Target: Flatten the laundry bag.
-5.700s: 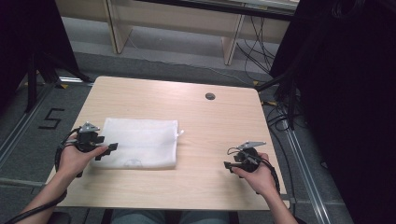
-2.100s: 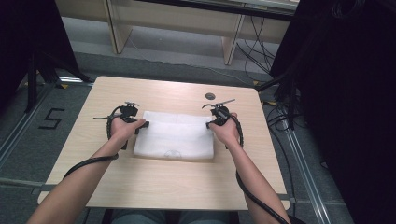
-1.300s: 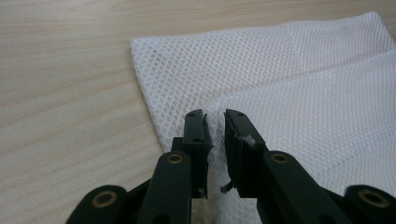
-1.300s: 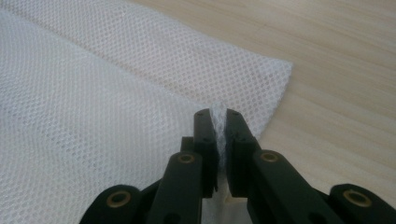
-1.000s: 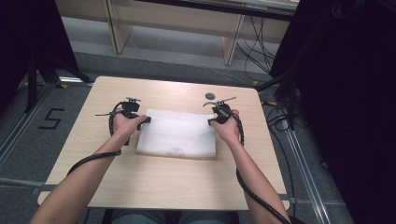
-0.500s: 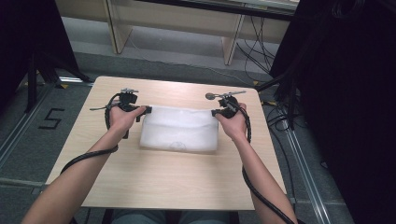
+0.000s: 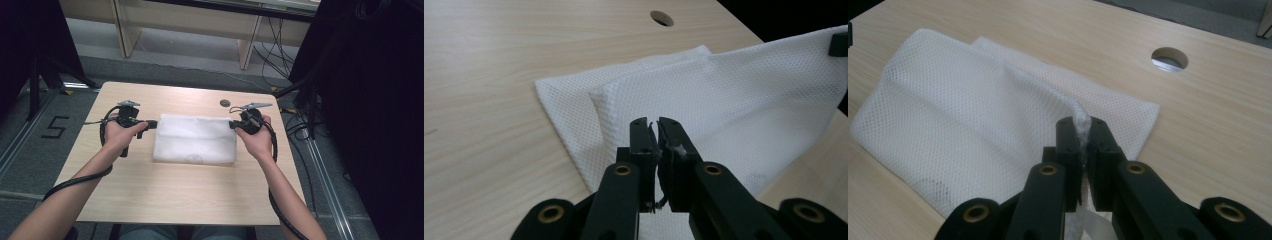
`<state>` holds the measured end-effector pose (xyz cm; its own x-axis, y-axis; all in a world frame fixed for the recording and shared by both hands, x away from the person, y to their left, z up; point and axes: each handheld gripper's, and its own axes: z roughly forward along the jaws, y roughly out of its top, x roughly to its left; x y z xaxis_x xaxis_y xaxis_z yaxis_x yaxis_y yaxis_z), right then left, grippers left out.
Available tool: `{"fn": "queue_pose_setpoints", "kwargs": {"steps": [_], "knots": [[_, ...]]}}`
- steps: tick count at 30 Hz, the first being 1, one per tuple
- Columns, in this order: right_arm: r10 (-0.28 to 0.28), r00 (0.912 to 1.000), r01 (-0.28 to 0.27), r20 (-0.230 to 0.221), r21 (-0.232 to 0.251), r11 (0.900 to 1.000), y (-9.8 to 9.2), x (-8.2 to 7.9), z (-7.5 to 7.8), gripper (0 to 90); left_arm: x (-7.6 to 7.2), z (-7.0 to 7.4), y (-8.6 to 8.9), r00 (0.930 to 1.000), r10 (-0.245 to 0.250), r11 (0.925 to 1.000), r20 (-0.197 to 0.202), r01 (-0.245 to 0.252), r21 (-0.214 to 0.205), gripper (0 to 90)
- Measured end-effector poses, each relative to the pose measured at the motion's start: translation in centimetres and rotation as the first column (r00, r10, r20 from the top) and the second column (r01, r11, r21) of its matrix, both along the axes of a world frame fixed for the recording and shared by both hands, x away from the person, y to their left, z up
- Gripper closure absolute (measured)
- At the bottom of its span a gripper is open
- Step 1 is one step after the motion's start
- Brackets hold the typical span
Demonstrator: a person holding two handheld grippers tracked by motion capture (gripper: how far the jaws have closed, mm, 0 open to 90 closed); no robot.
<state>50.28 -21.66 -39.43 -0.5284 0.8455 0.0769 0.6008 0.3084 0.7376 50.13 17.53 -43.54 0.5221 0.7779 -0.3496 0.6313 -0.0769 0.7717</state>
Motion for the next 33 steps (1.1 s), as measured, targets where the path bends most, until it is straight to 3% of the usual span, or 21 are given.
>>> {"fn": "queue_pose_setpoints", "kwargs": {"steps": [3, 4, 5, 7, 9, 11, 13, 14, 16, 19, 21, 23, 26, 27, 29, 33], "knots": [[0.021, 0.9996, -0.020, 0.020, -0.005, 0.9998, 0.0, 0.1, -0.3, 87.0, 0.2, -0.5, -0.2, 0.9999, 0.010, 0.9999, -0.007, -0.010, -0.004, 84.8], [0.022, 0.9998, -0.022, 0.000, -0.018, 0.9996, 0.1, -0.1, -0.3, 87.1, 0.3, -0.6, -0.2, 1.0000, 0.008, 0.9999, -0.005, -0.008, 0.007, 84.0], [0.026, 0.9997, -0.026, -0.001, -0.011, 0.9996, 0.4, -0.3, -0.5, 87.4, 0.6, -0.8, -0.3, 0.9996, 0.025, 0.9996, -0.011, -0.025, 0.011, 77.4], [0.026, 0.9996, -0.026, 0.011, -0.007, 0.9996, 0.5, -0.3, -0.6, 87.5, 1.1, -1.2, -0.5, 0.9978, 0.065, 0.9977, -0.015, -0.065, 0.021, 73.4], [0.066, 0.9977, -0.065, 0.015, -0.030, 0.9974, 0.5, -0.2, -0.7, 87.5, 2.0, -1.6, -0.8, 0.9963, 0.078, 0.9960, -0.036, -0.077, 0.046, 56.2], [0.054, 0.9985, -0.054, 0.000, -0.022, 0.9983, 0.6, -0.4, -0.6, 87.6, 3.0, -1.9, -1.3, 0.9951, 0.083, 0.9947, -0.053, -0.080, 0.065, 50.8], [0.058, 0.9982, -0.058, 0.014, -0.024, 0.9980, 0.6, -0.3, -0.7, 87.6, 3.5, -2.1, -1.6, 0.9944, 0.087, 0.9937, -0.060, -0.082, 0.076, 49.2], [0.055, 0.9985, -0.055, -0.001, -0.021, 0.9983, 0.6, -0.5, -0.8, 87.6, 4.1, -2.3, -1.7, 0.9940, 0.083, 0.9915, -0.071, -0.076, 0.106, 47.2], [0.066, 0.9977, -0.066, 0.016, -0.033, 0.9973, 0.5, -0.4, -0.9, 87.6, 4.9, -2.7, -2.2, 0.9900, 0.094, 0.9912, -0.105, -0.084, 0.102, 46.2], [0.054, 0.9982, -0.054, 0.025, -0.013, 0.9985, 0.6, -0.7, -1.2, 87.6, 5.9, -3.2, -2.8, 0.9868, 0.083, 0.9920, -0.139, -0.069, 0.106, 42.0], [0.057, 0.9984, -0.057, -0.001, -0.007, 0.9983, 0.5, -0.7, -1.1, 87.5, 6.4, -3.5, -3.4, 0.9825, 0.087, 0.9875, -0.165, -0.063, 0.145, 40.6], [0.061, 0.9981, -0.061, 0.006, -0.023, 0.9979, 0.4, -0.6, -1.3, 87.5, 6.8, -3.7, -3.7, 0.9821, 0.083, 0.9838, -0.169, -0.054, 0.171, 41.1], [0.052, 0.9984, -0.052, 0.022, -0.003, 0.9986, 0.6, -0.6, -1.5, 87.5, 6.9, -3.9, -4.1, 0.9827, 0.080, 0.9788, -0.167, -0.046, 0.200, 45.9], [0.054, 0.9985, -0.054, -0.002, -0.007, 0.9985, 0.6, -0.7, -1.4, 87.5, 6.9, -4.0, -4.2, 0.9822, 0.071, 0.9767, -0.174, -0.033, 0.212, 47.3], [0.045, 0.9987, -0.044, 0.023, -0.007, 0.9990, 0.6, -0.7, -1.5, 87.5, 7.0, -4.1, -4.4, 0.9820, 0.056, 0.9729, -0.180, -0.013, 0.231, 52.3], [0.053, 0.9986, -0.053, -0.007, -0.011, 0.9985, 0.5, -0.8, -1.4, 87.5, 7.1, -4.5, -4.8, 0.9814, 0.047, 0.9658, -0.186, 0.003, 0.259, 54.3]]}}
